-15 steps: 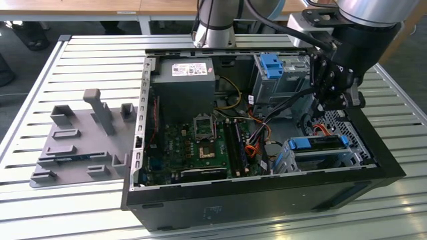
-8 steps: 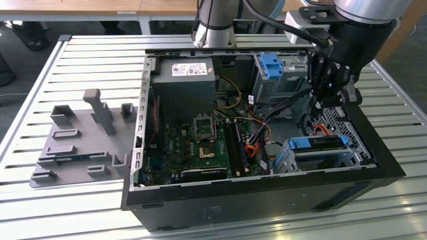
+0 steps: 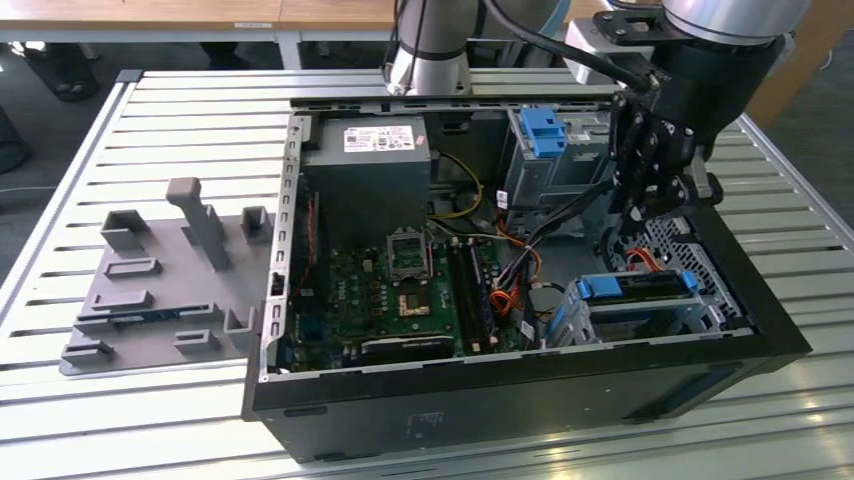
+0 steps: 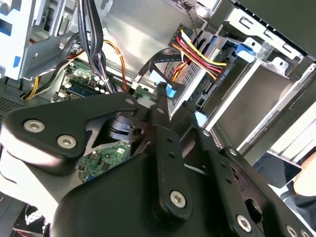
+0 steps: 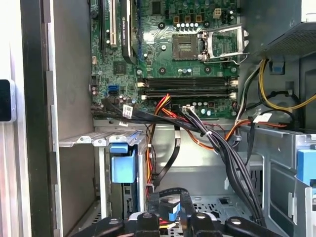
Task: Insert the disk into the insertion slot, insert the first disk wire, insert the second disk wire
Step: 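Insert the second disk wire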
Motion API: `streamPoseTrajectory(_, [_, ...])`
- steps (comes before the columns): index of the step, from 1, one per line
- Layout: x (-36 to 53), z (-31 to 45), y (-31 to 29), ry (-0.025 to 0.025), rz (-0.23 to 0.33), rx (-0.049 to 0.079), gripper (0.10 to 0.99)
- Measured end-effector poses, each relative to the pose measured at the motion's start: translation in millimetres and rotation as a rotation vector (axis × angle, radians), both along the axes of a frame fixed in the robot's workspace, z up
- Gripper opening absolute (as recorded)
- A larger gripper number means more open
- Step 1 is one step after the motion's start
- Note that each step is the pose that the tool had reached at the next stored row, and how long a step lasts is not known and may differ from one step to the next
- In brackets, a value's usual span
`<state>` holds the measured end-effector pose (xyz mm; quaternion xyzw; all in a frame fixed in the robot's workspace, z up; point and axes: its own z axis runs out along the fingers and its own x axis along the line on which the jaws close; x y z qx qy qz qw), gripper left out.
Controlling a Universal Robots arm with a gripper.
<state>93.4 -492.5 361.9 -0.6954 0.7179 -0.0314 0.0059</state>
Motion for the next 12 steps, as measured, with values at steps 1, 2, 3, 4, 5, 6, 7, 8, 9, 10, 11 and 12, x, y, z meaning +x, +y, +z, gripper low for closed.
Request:
streamPoseTrajectory(1, [0.0,-1.1,0.3,0.0004,0.000,-0.002,0.310])
streamPoseTrajectory(2, [0.1,-2.2,1.0,0.0011,0.000,-0.006,0.310])
streamPoseTrajectory(3, [0.4,-3.1,1.6,0.0017,0.000,-0.011,0.310])
streamPoseTrajectory(4, [0.6,-3.9,2.0,0.0019,-0.001,-0.015,0.310])
streamPoseTrajectory(5, [1.0,-4.6,2.6,0.0019,-0.001,-0.022,0.310])
streamPoseTrajectory(6, [1.4,-5.1,3.2,0.0019,-0.002,-0.029,0.310])
streamPoseTrajectory(7, [1.9,-5.6,3.9,0.0019,-0.003,-0.037,0.310])
streamPoseTrajectory(8, [2.4,-6.1,4.6,0.0019,-0.004,-0.044,0.310])
streamPoseTrajectory(9, [2.8,-6.5,5.3,0.0019,-0.005,-0.052,0.310])
streamPoseTrajectory(10, [3.1,-7.1,6.1,0.0019,-0.006,-0.061,0.310])
streamPoseTrajectory(11, [3.2,-7.7,7.1,0.0019,-0.007,-0.069,0.310])
streamPoseTrajectory(12, [3.3,-8.4,7.7,0.0019,-0.007,-0.075,0.310])
